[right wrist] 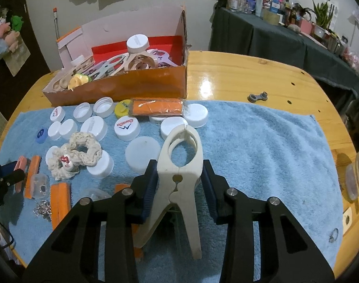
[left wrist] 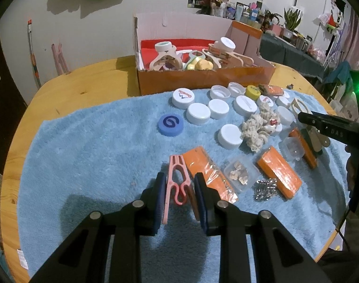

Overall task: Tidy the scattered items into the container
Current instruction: 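Carry pink clothespin and cream clamp over the cardboard box with both grippers, then lower cream clamp into the box and open right gripper while left holds pink clothespin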

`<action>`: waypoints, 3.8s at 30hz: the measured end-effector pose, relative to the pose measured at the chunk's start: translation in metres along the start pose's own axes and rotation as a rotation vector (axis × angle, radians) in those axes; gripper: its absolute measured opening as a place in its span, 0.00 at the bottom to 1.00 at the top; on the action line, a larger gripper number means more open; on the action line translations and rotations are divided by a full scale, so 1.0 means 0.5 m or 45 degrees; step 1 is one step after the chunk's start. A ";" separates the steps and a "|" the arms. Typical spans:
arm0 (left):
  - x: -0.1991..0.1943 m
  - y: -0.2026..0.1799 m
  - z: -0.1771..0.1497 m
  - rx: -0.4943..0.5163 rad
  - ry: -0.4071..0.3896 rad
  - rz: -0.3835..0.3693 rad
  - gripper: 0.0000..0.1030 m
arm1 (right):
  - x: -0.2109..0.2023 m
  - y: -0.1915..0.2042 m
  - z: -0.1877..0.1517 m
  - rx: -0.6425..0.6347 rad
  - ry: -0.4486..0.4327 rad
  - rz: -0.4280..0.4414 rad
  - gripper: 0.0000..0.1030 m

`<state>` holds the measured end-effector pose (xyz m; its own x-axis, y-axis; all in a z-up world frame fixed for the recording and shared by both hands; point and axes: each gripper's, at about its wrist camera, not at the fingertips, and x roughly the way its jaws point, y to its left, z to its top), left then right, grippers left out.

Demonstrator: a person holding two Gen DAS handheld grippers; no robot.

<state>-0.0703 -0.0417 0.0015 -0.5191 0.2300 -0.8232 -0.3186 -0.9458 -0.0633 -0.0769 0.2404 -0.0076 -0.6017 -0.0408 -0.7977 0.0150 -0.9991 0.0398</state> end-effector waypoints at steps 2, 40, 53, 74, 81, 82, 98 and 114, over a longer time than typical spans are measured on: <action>-0.005 -0.001 0.003 -0.004 -0.009 0.000 0.26 | -0.004 0.001 0.002 -0.002 -0.005 0.007 0.34; -0.082 -0.042 0.102 0.017 -0.170 0.005 0.26 | -0.095 0.024 0.094 -0.090 -0.165 0.090 0.34; -0.085 -0.069 0.191 0.055 -0.222 0.004 0.26 | -0.101 0.046 0.167 -0.155 -0.207 0.127 0.34; 0.052 -0.084 0.376 0.071 -0.164 -0.017 0.26 | -0.012 0.077 0.339 -0.249 -0.184 0.114 0.34; 0.121 -0.084 0.413 0.059 -0.109 -0.019 0.26 | 0.038 0.079 0.371 -0.259 -0.128 0.093 0.34; 0.133 -0.086 0.417 0.062 -0.095 -0.018 0.26 | 0.047 0.080 0.375 -0.261 -0.118 0.088 0.34; 0.221 -0.074 0.428 0.014 0.000 -0.008 0.26 | 0.139 0.081 0.403 -0.277 -0.008 0.028 0.34; 0.253 -0.064 0.424 -0.010 0.057 -0.018 0.26 | 0.174 0.087 0.403 -0.282 0.056 0.059 0.34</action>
<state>-0.2938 0.0665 0.0189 -0.4783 0.2328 -0.8468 -0.3190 -0.9444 -0.0795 -0.2894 0.1955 0.0458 -0.5606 -0.0827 -0.8239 0.2199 -0.9741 -0.0519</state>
